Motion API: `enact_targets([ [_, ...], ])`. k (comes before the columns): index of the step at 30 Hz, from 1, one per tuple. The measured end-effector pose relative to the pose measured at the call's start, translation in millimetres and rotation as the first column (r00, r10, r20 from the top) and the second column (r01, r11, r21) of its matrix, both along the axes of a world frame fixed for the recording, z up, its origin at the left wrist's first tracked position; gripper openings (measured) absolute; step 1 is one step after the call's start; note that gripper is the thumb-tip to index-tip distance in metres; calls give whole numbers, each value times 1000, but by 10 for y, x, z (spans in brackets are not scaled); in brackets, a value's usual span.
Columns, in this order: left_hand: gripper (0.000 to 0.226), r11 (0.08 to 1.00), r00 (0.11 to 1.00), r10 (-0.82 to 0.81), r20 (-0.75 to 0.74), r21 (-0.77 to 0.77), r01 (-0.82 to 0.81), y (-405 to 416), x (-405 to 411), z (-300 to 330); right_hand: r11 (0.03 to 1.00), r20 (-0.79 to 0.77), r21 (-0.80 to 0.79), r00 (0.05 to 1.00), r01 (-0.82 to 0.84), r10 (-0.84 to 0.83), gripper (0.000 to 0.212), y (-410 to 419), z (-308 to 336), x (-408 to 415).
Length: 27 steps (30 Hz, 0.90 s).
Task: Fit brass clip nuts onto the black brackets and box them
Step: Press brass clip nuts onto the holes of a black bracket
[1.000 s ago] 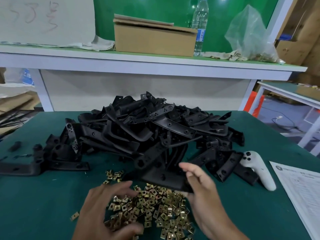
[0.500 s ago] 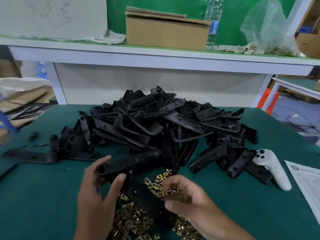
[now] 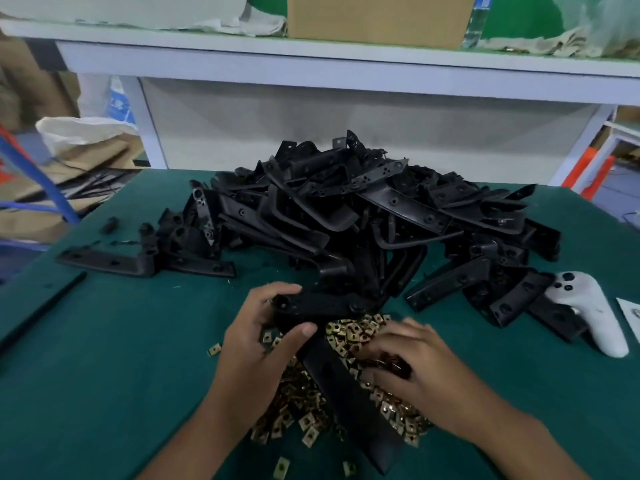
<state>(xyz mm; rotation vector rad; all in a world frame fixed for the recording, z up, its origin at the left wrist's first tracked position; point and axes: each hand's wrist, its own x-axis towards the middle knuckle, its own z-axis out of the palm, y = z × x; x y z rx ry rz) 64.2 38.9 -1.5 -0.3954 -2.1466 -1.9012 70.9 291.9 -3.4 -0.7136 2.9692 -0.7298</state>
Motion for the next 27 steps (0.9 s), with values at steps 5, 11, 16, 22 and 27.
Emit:
enact_targets([
  [5,28,991,995,-96,-3,-99,95,48,44,-6,993,-55,-119,998,5,-11,15,-45,26,20],
  [11,27,973,984,-175,25,-145,177,37,39,-41,902,-44,-412,985,133,-166,19,-33,59,-4],
  [16,28,953,963,-259,70,-142,267,37,34,-24,634,325,-709,941,308,-94,13,-39,191,-6],
  [22,35,906,888,-402,224,-48,422,34,49,-13,453,512,-790,852,414,115,25,-93,257,43],
  [27,36,887,882,-426,202,-97,451,41,41,-9,429,562,-787,802,443,203,25,-179,267,91],
])
